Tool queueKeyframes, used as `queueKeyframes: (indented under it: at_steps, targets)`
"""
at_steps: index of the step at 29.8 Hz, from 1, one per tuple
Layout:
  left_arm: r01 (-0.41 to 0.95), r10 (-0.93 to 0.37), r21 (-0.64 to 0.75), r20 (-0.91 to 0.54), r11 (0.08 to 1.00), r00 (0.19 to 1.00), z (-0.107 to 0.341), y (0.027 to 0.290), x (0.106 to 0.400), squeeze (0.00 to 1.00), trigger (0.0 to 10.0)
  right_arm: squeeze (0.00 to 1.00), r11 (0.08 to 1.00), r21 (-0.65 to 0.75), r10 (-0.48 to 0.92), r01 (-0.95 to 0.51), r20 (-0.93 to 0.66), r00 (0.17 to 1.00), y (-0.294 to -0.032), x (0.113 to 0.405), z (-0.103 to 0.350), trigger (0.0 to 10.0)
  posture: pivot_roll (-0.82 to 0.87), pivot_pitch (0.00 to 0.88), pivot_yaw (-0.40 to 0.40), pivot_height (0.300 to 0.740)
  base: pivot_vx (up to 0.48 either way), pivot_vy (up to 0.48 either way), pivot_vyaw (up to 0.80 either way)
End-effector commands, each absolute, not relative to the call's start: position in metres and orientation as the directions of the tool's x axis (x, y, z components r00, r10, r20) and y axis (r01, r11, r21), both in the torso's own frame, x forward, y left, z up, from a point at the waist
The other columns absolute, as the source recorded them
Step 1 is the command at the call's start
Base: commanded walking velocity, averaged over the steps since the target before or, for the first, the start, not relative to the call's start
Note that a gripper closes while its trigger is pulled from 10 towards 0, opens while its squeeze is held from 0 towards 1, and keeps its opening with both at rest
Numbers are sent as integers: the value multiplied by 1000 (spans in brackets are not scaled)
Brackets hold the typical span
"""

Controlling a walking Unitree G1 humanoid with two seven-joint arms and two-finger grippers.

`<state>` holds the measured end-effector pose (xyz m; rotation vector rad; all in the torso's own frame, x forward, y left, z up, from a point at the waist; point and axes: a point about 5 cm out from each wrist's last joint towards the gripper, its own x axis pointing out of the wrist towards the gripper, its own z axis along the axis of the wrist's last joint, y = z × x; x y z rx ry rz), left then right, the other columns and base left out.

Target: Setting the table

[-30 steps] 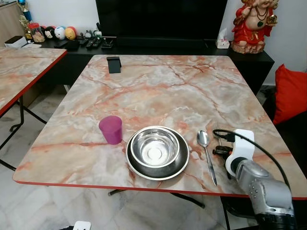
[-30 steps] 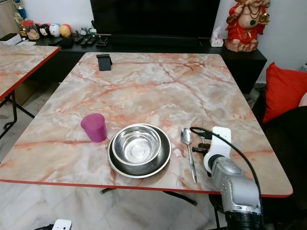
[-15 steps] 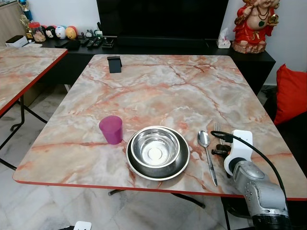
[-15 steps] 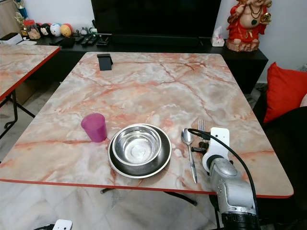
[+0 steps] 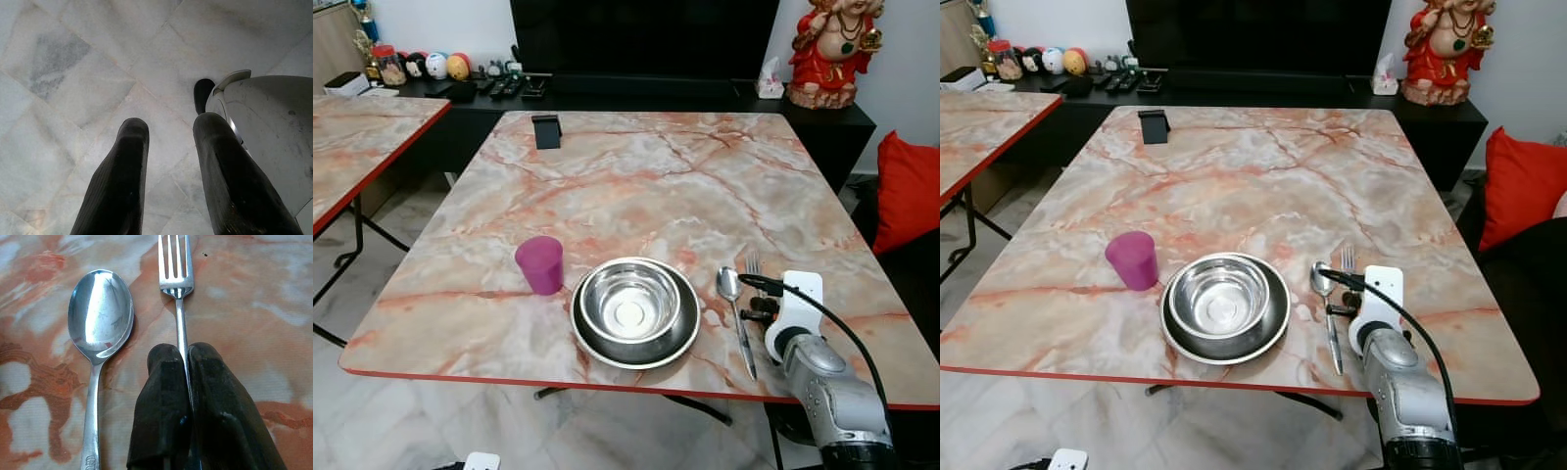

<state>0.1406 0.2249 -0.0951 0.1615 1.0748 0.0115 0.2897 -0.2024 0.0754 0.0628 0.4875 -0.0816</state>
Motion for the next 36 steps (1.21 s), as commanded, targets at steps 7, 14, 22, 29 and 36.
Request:
queueKeyframes:
  at_steps: [7,14,22,29,36]
  targets:
    - [71,94,143,-881,987,464,-96,226,136,0,10000,0,994,56,-53,92,-488,871,-200,287,68,10000,36,0,-1,707,0,0,0]
    - [71,95,143,-881,987,464,-96,226,136,0,10000,0,994,58,-52,92,-488,872,-200,288,68,10000,36,0,0,707,0,0,0]
    - [70,95,143,-881,987,464,-96,226,136,0,10000,0,994,63,-47,89,-486,873,-200,288,68,10000,35,0,0,707,0,0,0]
    - [72,94,144,-881,987,464,-96,226,136,0,10000,27,994,70,-42,87,-484,874,-198,288,68,10000,38,0,-1,707,0,0,0]
    - [71,96,145,-881,987,464,-96,227,136,0,10000,39,993,78,-39,87,-482,875,-197,289,68,10000,39,0,1,707,0,0,0]
